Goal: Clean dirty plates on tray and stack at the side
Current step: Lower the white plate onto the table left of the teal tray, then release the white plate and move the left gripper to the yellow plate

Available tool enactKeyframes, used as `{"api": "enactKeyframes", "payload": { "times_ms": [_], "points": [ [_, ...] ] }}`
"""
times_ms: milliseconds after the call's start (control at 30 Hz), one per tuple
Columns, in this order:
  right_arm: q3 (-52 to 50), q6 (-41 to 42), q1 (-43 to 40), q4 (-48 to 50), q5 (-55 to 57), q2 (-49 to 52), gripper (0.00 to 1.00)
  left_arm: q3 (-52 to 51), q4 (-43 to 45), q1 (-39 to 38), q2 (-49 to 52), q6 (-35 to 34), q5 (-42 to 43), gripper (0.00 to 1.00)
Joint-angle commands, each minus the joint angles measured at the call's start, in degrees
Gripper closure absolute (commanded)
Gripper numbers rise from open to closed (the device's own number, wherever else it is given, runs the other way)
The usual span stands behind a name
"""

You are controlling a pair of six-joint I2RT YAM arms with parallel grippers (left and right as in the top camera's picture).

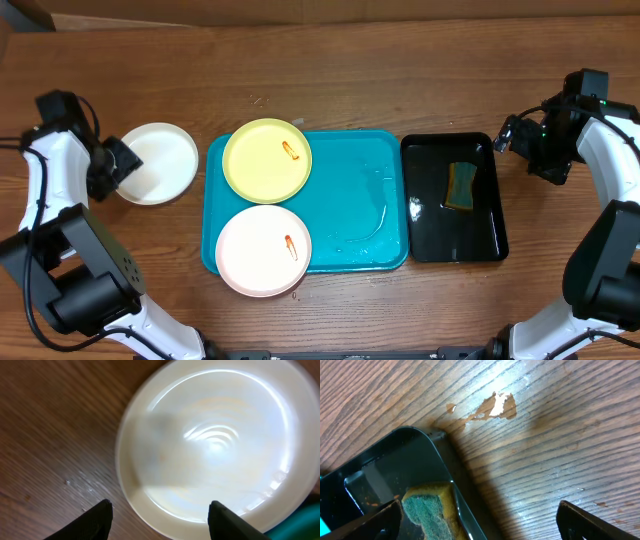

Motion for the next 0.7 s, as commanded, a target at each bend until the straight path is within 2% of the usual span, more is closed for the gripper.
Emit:
{"api": "enactKeyframes", "payload": {
  "times_ms": [0,233,533,667],
  "points": [
    [1.7,0.0,-0.2,0.1,0.1,-0.7,0.00,8.9,-4.9,-1.6,-0.5,4.2,12.1,0.39],
    [1.7,0.0,-0.2,0.1,0.1,-0.7,0.00,13.4,-12.5,-8.4,-2.9,5.0,18.1,0.39],
    [1.7,0.0,-0.2,0.1,0.1,-0.7,0.00,13.4,-15.4,-21.8,-3.0,5.0,18.0,0.38],
    [1.7,0.0,-0.2,0.1,0.1,-0.7,0.00,13.4,-15.4,-26.7,-3.0,4.7,17.9,0.33]
  ]
}}
